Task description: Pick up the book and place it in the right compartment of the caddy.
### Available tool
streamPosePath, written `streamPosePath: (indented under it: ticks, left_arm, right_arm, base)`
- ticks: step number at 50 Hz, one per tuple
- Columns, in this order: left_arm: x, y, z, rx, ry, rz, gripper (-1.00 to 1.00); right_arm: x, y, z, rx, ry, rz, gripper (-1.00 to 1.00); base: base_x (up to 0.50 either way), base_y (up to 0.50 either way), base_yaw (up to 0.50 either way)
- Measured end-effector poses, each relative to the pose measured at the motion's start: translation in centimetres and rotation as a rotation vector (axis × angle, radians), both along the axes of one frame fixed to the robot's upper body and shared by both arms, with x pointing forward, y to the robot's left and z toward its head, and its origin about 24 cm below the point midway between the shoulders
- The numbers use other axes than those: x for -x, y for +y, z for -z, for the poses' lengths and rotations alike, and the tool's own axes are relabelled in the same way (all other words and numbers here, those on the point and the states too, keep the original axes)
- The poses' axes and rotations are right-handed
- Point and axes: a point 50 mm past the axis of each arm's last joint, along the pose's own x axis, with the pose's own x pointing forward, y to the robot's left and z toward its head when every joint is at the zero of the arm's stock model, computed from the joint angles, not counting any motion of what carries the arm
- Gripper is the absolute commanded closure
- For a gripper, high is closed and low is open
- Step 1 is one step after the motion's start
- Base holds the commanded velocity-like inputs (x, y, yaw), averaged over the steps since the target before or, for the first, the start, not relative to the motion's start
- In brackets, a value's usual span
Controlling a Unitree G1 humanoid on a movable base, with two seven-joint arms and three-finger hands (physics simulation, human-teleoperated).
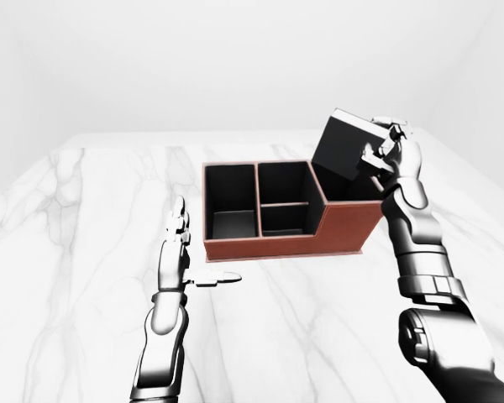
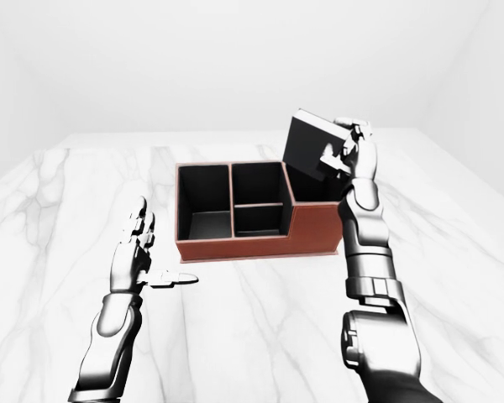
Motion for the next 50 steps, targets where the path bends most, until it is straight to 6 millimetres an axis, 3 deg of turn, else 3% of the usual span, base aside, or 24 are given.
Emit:
streamPosePath:
  ticks: [30, 50]
  left_arm:
    - [0.0, 0.0, 0.0, -0.001, 0.002, 0.001, -1.0]
    - [-0.1, 0.0, 0.1, 0.0, 0.003, -0.003, -1.0]
  right_arm:
    - [0.3, -1.6, 0.5, 0.014, 0.031, 0.03, 1.0]
    - [0.4, -2.1, 2.3, 0.017, 0.1, 0.036, 1.0]
  base:
    - [0.0, 0.0, 0.0]
    - [0.0, 0.0, 0.0]
